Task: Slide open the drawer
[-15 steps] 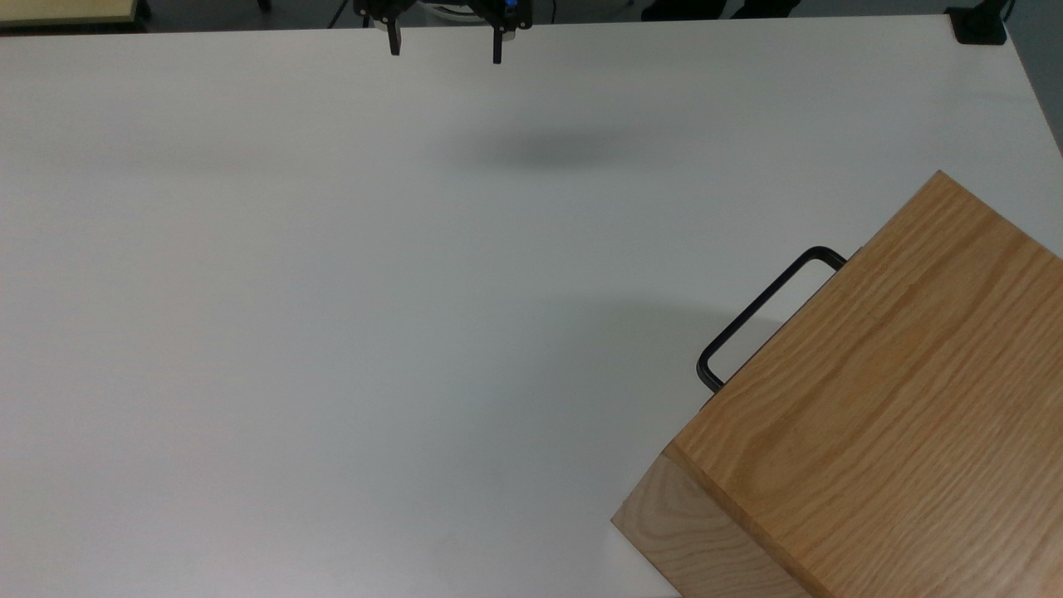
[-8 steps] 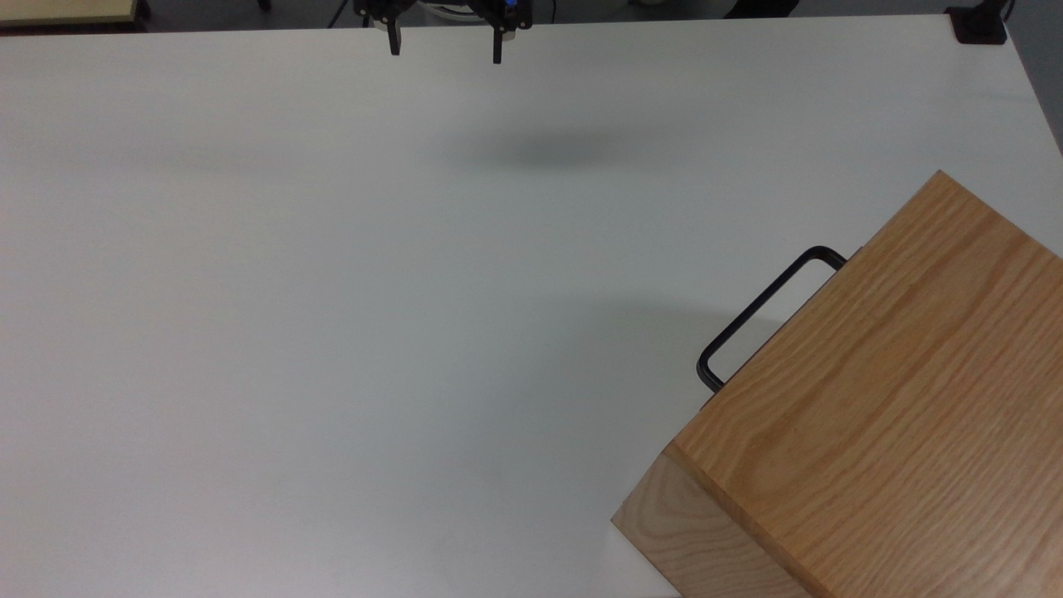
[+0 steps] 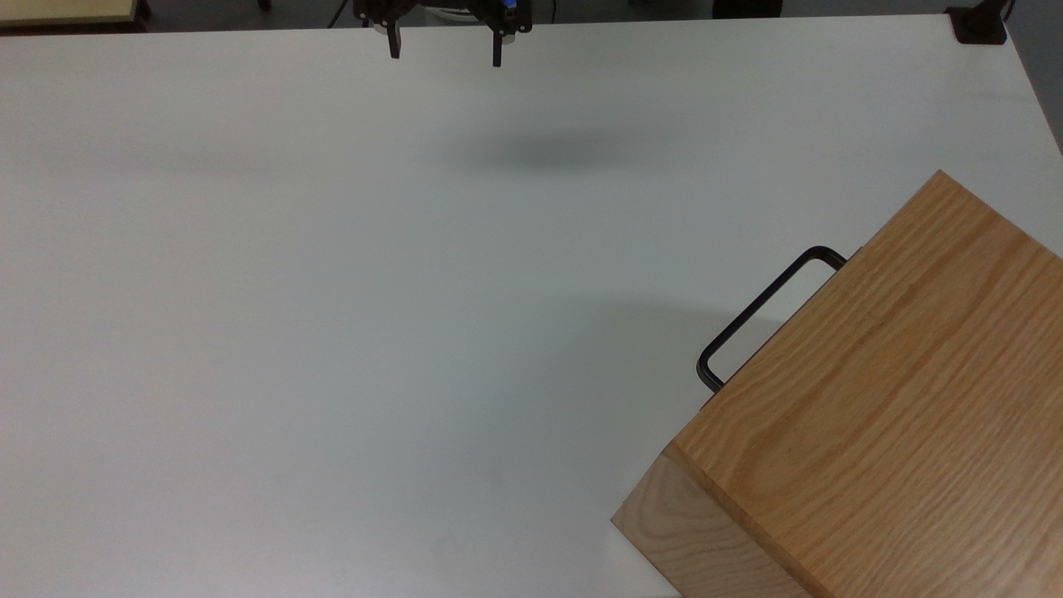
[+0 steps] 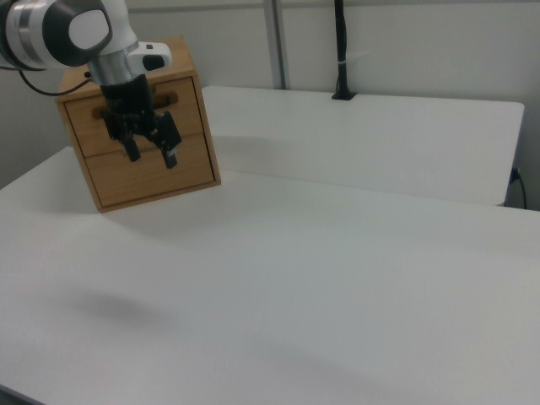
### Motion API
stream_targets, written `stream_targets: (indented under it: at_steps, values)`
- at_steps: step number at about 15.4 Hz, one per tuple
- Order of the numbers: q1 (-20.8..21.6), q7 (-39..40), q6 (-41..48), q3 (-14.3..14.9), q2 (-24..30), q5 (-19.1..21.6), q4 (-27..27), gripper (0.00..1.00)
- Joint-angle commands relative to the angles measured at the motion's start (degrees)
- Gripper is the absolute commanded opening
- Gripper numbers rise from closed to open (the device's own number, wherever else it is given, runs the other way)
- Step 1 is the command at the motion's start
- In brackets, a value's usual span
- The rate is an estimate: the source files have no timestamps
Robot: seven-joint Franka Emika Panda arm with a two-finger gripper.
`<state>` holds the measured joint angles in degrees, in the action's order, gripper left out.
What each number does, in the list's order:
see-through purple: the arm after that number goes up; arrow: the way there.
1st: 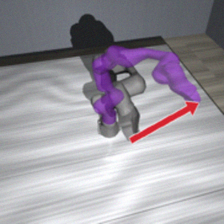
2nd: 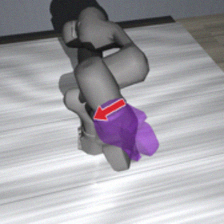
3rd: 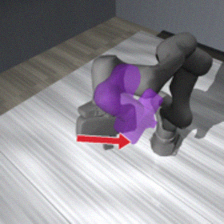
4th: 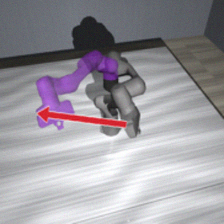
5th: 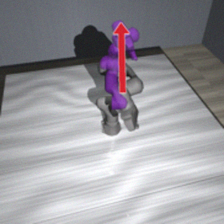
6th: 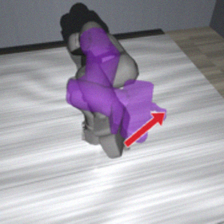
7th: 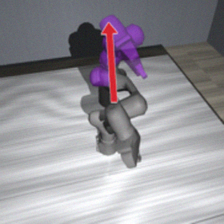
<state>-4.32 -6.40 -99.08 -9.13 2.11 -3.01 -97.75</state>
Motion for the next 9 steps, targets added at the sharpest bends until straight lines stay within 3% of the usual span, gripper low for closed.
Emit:
stream_targets:
  at_steps: [1,5,7,9]
  values:
    - [0.45,-0.18,-0.50,0.52,-1.66,2.56,1.07,1.00]
    - [0.19,-5.54,-1.98,0.52,-2.72,9.40,3.52,1.00]
    - [-0.86,-9.31,-6.53,0.70,-3.34,18.60,3.97,1.00]
    - [-0.61,-13.88,-14.87,0.52,-4.38,23.91,3.97,1.00]
